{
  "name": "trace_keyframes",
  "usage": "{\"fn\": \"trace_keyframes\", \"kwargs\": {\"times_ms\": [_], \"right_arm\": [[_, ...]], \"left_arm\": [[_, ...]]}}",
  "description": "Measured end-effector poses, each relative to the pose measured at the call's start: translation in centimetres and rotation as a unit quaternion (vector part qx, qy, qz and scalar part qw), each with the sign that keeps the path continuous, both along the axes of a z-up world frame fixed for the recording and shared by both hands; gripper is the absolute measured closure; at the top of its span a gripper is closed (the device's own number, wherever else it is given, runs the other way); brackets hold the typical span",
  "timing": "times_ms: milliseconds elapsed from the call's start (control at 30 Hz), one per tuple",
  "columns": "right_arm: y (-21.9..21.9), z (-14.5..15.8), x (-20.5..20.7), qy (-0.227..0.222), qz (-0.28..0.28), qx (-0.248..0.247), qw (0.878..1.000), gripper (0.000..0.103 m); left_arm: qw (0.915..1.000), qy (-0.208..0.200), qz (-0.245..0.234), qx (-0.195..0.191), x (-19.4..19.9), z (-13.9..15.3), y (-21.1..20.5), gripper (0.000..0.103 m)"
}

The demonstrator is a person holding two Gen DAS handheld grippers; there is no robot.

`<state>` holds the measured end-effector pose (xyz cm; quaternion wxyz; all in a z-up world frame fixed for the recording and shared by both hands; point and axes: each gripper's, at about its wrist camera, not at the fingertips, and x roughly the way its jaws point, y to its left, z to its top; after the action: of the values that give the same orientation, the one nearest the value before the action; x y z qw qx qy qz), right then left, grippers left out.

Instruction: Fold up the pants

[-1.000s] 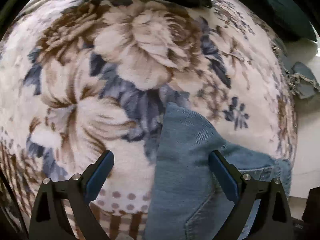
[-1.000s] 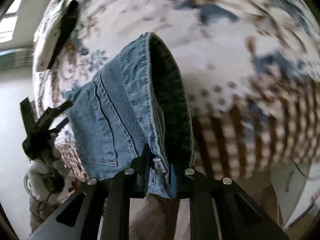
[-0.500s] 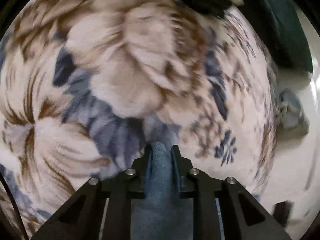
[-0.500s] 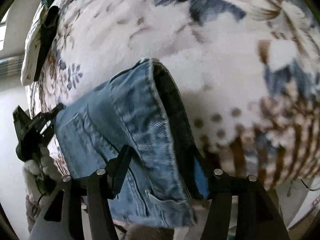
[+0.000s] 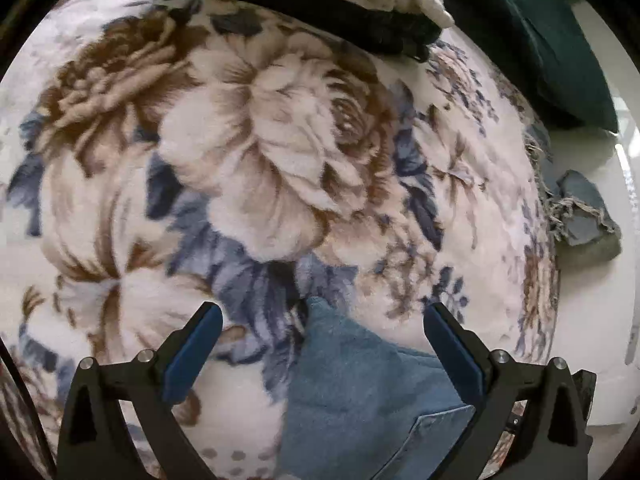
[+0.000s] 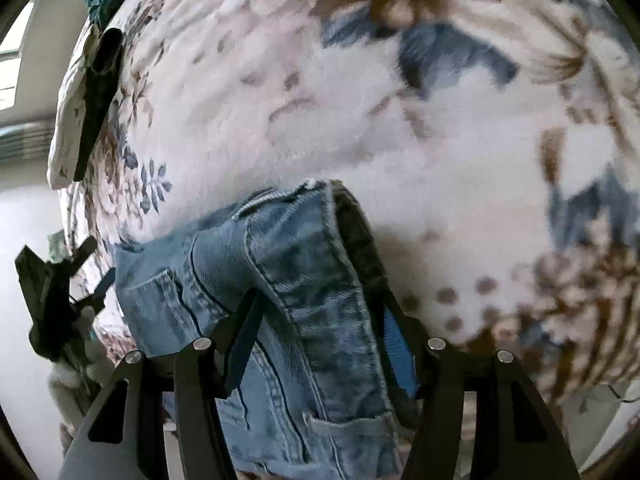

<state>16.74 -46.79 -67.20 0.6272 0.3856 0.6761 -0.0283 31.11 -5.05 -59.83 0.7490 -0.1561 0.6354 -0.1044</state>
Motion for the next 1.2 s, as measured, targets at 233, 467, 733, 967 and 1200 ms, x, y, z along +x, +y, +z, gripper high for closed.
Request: {"fn": "trace_keyframes", "kwargs": {"times_ms": [233,467,733,967,1200], "right_arm": [[2.2,3.4,1.5,-0.071,0.043,-0.069,0.994,0.080],[0.2,1.4,1.2,-0.027,0.006,-0.030,0.999,0.055],[0.4,-2.9,-4.2,0.003,0.024,0.080,0.997,0.021],[0.8,-6.4,-4.9,-0.075,-0.078,0.281,0.954,0.012],[4.6,-7.7,-3.4,-0.072,0.035,0.228,0.970,0.013]], "left_arm": [[0.9997,0.002,0.011,0.023,-1.0,-0.1,1.2,0.001],[0.9983,-0.006,0.028,-0.050,-2.9,0.9,2.5,0.000],[0.9944,0.043,-0.030,-0.092,-7.9,-0.4,-0.2,0.000],[0.9910,0.086,-0.066,-0.078,-9.6,-4.4,-1.9,0.000],[0.9883,0.095,-0.079,-0.090,-9.1,-4.6,-1.8,0.000]]}}
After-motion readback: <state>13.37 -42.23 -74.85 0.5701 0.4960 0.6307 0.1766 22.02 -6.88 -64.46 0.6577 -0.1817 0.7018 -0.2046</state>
